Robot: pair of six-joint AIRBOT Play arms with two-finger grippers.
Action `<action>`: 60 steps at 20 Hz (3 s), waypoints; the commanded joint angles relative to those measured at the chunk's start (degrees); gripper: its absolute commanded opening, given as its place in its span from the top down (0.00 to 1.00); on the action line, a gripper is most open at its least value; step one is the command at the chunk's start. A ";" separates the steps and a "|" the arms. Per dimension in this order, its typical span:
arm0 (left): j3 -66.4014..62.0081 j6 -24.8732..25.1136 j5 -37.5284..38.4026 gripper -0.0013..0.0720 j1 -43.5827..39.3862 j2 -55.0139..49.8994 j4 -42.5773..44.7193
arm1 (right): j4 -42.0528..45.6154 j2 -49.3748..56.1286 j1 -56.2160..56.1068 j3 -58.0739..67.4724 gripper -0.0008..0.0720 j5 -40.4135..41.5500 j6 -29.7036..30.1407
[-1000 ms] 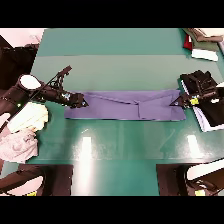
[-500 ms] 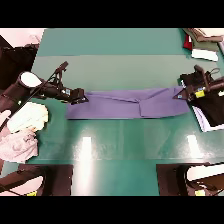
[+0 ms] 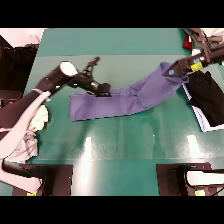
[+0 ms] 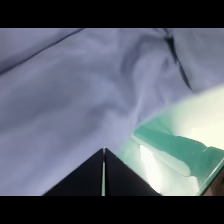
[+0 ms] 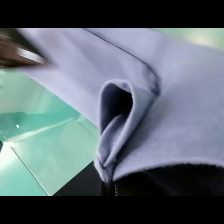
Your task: Fold the shirts.
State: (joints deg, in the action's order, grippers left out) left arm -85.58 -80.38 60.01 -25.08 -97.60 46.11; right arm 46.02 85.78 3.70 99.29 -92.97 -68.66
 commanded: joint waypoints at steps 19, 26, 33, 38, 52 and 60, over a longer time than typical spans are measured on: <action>-11.56 0.92 15.78 0.95 15.08 4.22 11.82 | 3.61 11.80 -26.69 17.64 0.97 2.54 -7.37; -11.54 1.36 23.41 0.95 26.80 19.26 15.80 | 2.99 20.76 -38.93 17.62 0.83 20.39 -0.68; -11.50 1.38 24.41 0.95 27.74 21.84 16.55 | 5.81 22.80 -48.43 17.57 0.29 29.51 4.61; -11.50 1.92 25.24 0.95 27.67 21.84 16.70 | 12.17 12.15 -36.22 2.58 0.37 18.23 -0.76; 0.59 2.82 26.38 0.95 27.56 21.84 12.20 | -10.95 16.37 -12.85 -21.22 0.06 25.44 -3.74; 0.59 3.34 26.12 0.95 27.56 21.84 11.72 | -13.57 24.35 -22.53 -16.83 0.31 26.62 -2.56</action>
State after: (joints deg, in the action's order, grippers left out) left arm -85.08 -77.47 86.19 2.50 -75.81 58.11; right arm 32.71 108.36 -15.66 81.76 -68.01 -72.27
